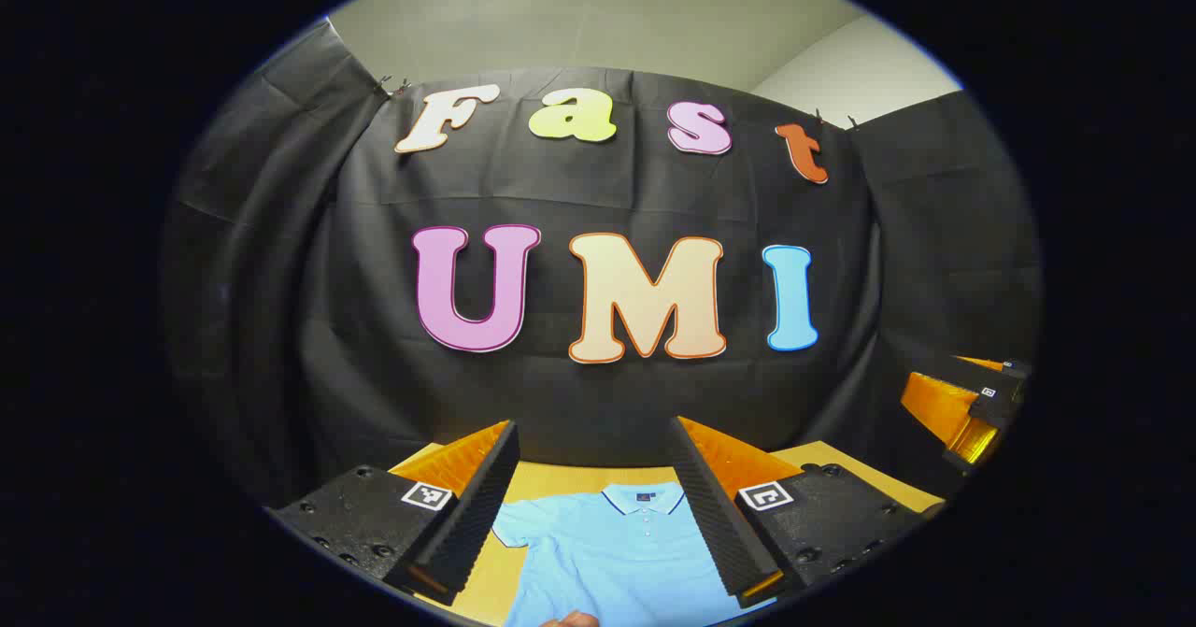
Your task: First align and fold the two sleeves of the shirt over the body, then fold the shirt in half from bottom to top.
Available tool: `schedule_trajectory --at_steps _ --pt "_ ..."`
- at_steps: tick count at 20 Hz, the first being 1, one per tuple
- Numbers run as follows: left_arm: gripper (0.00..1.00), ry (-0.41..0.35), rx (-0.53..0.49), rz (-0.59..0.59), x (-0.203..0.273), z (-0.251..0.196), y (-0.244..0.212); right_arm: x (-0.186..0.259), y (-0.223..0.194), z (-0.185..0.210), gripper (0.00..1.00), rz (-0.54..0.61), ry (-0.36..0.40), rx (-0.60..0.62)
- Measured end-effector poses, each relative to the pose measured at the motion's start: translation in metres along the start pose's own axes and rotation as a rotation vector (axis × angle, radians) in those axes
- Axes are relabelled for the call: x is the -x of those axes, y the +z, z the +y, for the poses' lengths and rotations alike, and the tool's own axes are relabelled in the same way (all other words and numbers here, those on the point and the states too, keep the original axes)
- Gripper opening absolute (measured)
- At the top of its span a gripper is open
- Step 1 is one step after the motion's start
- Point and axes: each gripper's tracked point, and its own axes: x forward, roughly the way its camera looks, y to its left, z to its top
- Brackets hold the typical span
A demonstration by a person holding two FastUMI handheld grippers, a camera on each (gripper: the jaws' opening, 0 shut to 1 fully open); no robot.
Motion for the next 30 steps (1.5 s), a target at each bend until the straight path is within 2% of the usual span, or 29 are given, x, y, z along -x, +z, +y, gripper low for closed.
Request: schedule_trajectory --at_steps 19,25,30 --pt "0.95 0.012 -0.004 -0.026 0.002 0.024 0.007 -0.013 -0.008 0.022 0.98 0.006 0.020 0.011" --pt "0.95 0.026 0.003 -0.035 0.001 0.039 0.009 -0.055 -0.043 0.011 0.98 0.072 -0.018 0.023" --pt "0.95 0.049 -0.009 -0.040 0.001 0.055 0.010 -0.097 -0.090 -0.005 0.99 0.188 -0.046 0.007"
